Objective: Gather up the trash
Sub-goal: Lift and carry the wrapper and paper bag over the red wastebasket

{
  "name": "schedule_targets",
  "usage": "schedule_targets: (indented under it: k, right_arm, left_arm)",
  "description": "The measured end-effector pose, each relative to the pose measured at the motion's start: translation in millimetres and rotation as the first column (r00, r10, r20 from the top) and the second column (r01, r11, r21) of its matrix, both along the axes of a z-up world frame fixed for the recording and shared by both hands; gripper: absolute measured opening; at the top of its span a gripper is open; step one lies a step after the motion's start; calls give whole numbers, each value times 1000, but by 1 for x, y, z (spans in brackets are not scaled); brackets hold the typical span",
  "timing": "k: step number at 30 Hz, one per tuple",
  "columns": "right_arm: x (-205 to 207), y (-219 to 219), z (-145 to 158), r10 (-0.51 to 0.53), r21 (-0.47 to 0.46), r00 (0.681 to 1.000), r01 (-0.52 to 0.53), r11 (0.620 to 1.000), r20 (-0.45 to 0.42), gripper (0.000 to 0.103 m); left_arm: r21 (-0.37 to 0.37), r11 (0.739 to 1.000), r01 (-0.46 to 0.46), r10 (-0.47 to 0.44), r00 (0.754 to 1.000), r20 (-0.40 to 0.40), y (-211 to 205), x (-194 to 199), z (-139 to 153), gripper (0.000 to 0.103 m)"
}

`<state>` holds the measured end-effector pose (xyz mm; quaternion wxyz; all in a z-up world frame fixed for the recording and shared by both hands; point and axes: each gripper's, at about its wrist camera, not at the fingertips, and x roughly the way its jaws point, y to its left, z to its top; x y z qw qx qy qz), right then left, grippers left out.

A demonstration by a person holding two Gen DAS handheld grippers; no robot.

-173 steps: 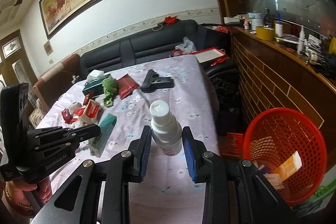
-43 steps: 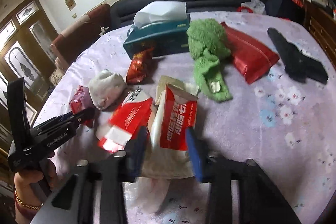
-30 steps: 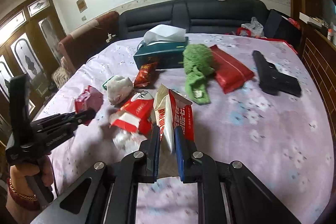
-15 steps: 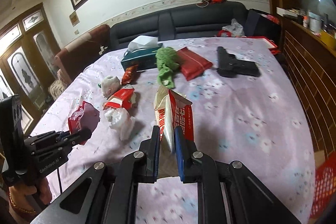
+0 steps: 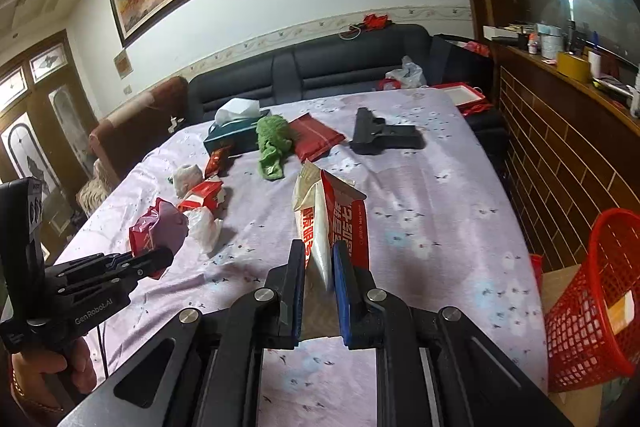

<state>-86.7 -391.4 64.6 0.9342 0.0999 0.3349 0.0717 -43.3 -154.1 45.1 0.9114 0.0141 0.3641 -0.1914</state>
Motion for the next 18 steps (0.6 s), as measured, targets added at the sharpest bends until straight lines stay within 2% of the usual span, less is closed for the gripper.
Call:
schedule_targets:
  k: [18]
  right_arm:
    - [-22,-26,4,-31,6,999,31,1000,10,14]
  left_arm:
    - [17,999,31,-32,999,13,-26,-8,8,12]
